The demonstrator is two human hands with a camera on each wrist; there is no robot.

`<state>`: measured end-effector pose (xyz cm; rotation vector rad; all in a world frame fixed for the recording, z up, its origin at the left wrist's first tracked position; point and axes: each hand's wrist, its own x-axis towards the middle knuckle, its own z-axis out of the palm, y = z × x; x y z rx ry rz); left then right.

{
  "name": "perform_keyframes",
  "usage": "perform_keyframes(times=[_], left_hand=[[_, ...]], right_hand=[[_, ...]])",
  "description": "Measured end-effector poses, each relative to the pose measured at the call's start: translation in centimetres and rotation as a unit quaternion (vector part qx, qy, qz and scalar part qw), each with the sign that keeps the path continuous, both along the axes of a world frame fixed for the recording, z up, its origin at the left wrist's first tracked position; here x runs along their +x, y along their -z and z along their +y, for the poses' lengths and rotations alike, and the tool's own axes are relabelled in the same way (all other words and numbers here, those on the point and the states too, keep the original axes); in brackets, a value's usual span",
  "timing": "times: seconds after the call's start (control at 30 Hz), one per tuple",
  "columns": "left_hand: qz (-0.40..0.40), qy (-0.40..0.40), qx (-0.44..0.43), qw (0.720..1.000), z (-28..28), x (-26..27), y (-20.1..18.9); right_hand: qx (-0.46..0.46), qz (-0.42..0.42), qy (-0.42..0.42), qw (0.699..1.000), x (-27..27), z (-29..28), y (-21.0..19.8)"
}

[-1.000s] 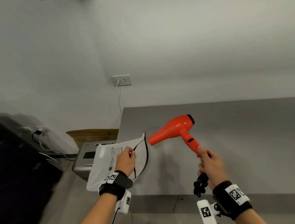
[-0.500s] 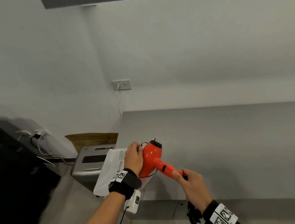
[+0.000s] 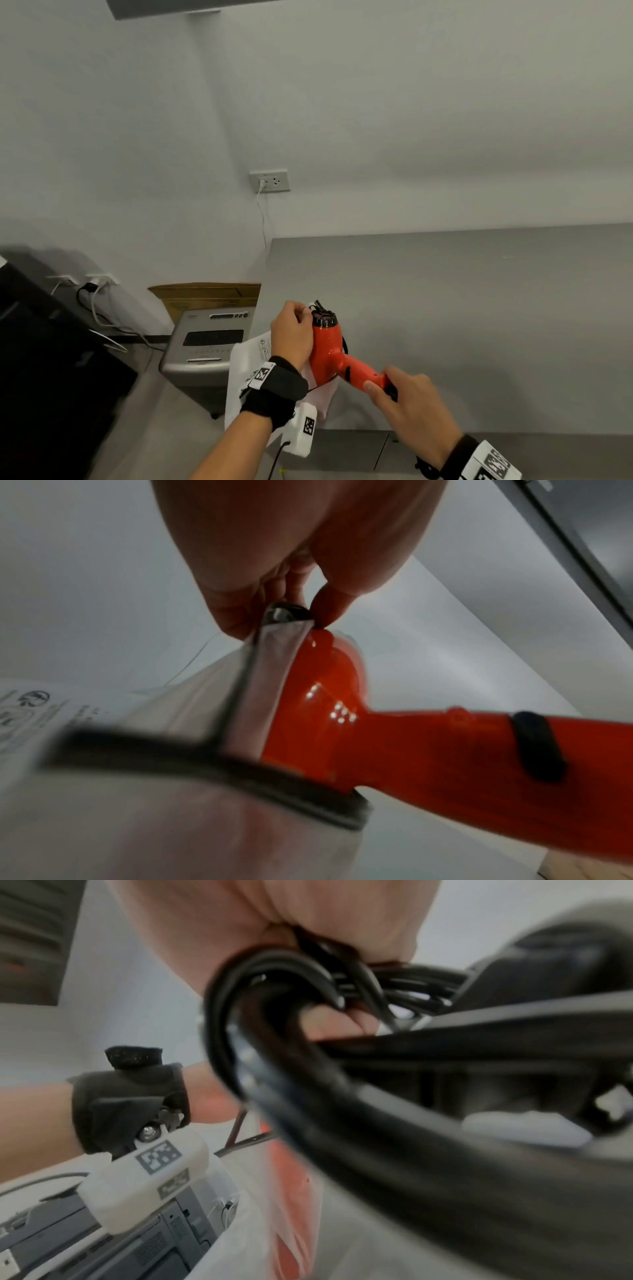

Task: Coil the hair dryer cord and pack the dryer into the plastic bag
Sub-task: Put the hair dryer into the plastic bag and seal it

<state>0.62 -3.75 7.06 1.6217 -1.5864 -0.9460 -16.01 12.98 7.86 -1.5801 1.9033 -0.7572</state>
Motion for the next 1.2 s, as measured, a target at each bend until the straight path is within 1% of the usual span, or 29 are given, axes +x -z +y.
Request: perform_keyframes(times=[0.07, 0.13, 0.17, 0.27, 0.3, 0.33, 0.37, 0.43, 0.47, 0.5, 0.53, 0.6, 0.7, 0.73, 0.8, 0.87, 0.93, 1.0, 1.1, 1.13, 1.2], left_hand=[[-0.005, 0.031, -0.028, 0.999, 0.9, -0.5, -0.5], [-0.021, 0.069, -0.037, 0.997, 2.0, -1.1, -0.9], [-0.034, 0.077, -0.046, 0.995, 2.4, -1.2, -1.0], [-0.054, 0.059, -0.089, 0.993, 2.3, -0.8, -2.1], [-0.058, 0.072, -0.092, 0.991, 2.4, -0.8, -2.4], [-0.062, 0.104, -0.089, 0.989, 2.8, -1.1, -2.8], [-0.060, 0.147, -0.084, 0.984, 3.5, -1.6, -3.0], [-0.064, 0.237, -0.088, 0.965, 5.7, -2.7, -2.7], [-0.073, 0.269, -0.107, 0.954, 6.6, -3.0, -2.3], [-0.078, 0.283, -0.132, 0.947, 7.1, -3.0, -1.8], [-0.077, 0.277, -0.144, 0.947, 7.2, -2.8, -1.2], [-0.085, 0.247, -0.124, 0.957, 7.1, -1.8, -0.6], [-0.165, 0.221, -0.108, 0.955, 6.9, -0.1, 0.3], [-0.174, 0.215, -0.104, 0.955, 6.9, 0.3, 0.6], [-0.157, 0.206, -0.079, 0.963, 7.0, 0.4, 0.6], [-0.118, 0.222, -0.055, 0.966, 7.7, -0.2, 0.4], [-0.089, 0.253, -0.056, 0.962, 9.2, -1.1, -0.5], [-0.070, 0.282, -0.078, 0.954, 10.4, -1.5, -1.1], [-0.044, 0.283, -0.089, 0.954, 10.8, -0.8, -1.6], [-0.030, 0.294, -0.081, 0.952, 11.2, -0.7, -1.9], [-0.021, 0.342, -0.060, 0.938, 12.3, -1.1, -2.9]], right_hand=[[0.004, 0.021, -0.004, 1.000, 0.3, -0.4, 0.0], [0.006, 0.027, -0.008, 1.000, 0.3, -1.0, -0.4], [0.000, 0.037, -0.016, 0.999, 0.2, -1.3, -0.6], [-0.016, 0.062, -0.043, 0.997, -0.1, -1.7, -1.0], [-0.015, 0.061, -0.044, 0.997, -0.1, -1.8, -1.0], [-0.013, 0.054, -0.042, 0.998, -0.1, -2.1, -1.1], [-0.007, 0.041, -0.033, 0.999, -0.1, -2.7, -1.1], [0.010, -0.011, 0.002, 1.000, -0.4, -4.2, -1.3], [0.023, -0.041, 0.018, 0.999, -0.7, -4.9, -1.5], [0.035, -0.069, 0.032, 0.996, -0.9, -5.6, -1.6], [0.042, -0.098, 0.046, 0.993, -1.2, -6.0, -1.7], [0.053, -0.176, 0.091, 0.979, -1.7, -6.4, -1.6], [0.076, -0.289, 0.153, 0.942, -2.0, -6.7, -1.2], [0.081, -0.320, 0.167, 0.929, -2.0, -6.8, -1.1], [0.082, -0.388, 0.188, 0.899, -1.9, -7.0, -0.9], [0.078, -0.440, 0.206, 0.871, -1.6, -7.3, -0.8], [0.080, -0.454, 0.220, 0.860, -1.2, -7.5, -0.7], [0.082, -0.455, 0.219, 0.859, -1.0, -7.7, -0.7], [0.063, -0.490, 0.207, 0.845, -1.0, -7.6, -1.1], [0.048, -0.494, 0.197, 0.845, -1.1, -7.8, -1.1], [0.040, -0.473, 0.190, 0.859, -1.3, -8.2, -1.2]])
